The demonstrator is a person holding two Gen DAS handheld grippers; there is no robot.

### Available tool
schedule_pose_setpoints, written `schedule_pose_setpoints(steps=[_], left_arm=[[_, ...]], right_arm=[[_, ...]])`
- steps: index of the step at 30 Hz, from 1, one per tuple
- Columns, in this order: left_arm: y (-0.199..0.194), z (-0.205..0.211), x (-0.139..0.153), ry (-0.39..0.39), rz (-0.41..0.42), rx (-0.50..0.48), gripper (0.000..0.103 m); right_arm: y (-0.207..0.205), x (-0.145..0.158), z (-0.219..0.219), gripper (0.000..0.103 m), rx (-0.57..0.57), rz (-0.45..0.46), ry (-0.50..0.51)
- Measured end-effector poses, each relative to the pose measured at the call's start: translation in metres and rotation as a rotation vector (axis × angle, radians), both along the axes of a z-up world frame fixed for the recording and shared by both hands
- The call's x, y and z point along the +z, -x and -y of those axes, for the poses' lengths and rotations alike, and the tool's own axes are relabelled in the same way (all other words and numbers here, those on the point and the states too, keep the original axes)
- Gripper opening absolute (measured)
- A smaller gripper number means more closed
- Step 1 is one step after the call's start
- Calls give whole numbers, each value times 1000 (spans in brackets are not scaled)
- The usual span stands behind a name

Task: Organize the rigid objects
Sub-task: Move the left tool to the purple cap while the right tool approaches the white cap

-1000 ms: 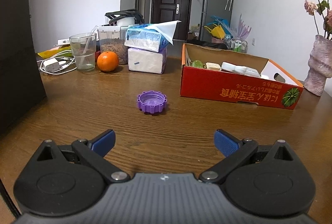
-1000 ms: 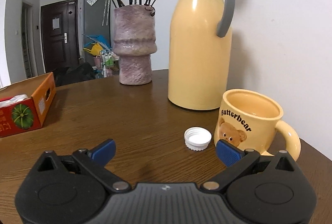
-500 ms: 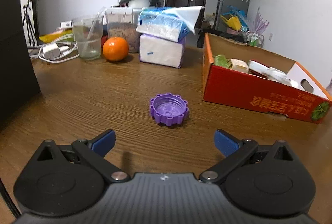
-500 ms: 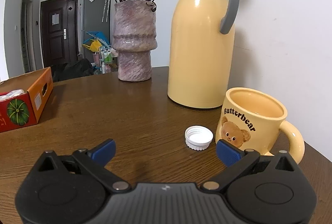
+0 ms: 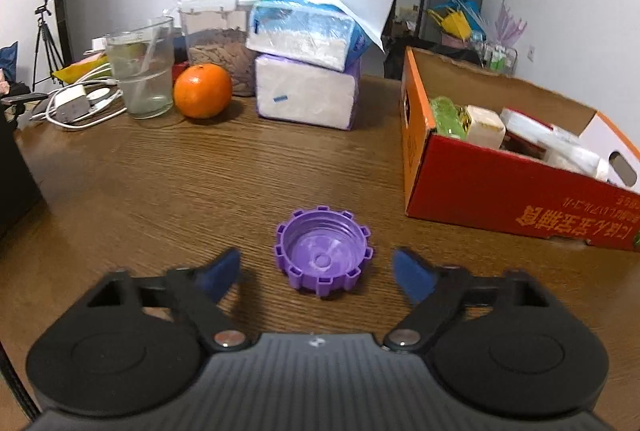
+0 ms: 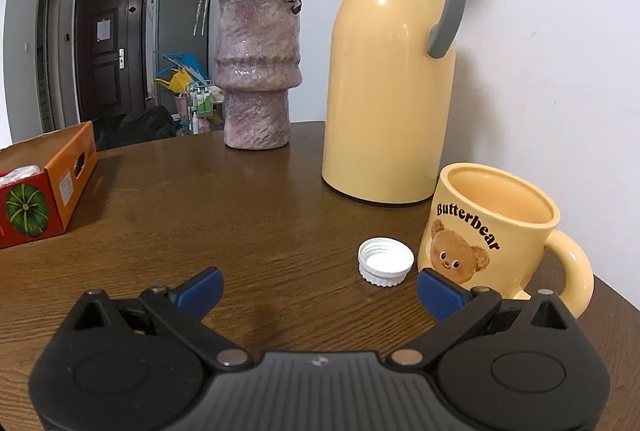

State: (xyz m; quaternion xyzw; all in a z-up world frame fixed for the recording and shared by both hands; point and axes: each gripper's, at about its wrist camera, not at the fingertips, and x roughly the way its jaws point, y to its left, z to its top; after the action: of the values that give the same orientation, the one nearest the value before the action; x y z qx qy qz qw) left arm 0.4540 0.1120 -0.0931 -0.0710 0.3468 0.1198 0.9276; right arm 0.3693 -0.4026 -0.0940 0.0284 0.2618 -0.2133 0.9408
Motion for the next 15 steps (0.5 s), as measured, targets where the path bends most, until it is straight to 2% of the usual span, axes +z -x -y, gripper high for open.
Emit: schedule_pose_setpoints(steps=[1,8,15], left_arm=[[-3,0,-1,-3,-12,-12,53],[-3,4,1,-42,14,-20,54],[0,6,3,-62,23,-18,54]], right_arm=[[-1,0,0,103,-2,-2,-2],[-9,-2,3,103,-15,-14,-13],[-18,-5,7,97,-48,-42,-21]])
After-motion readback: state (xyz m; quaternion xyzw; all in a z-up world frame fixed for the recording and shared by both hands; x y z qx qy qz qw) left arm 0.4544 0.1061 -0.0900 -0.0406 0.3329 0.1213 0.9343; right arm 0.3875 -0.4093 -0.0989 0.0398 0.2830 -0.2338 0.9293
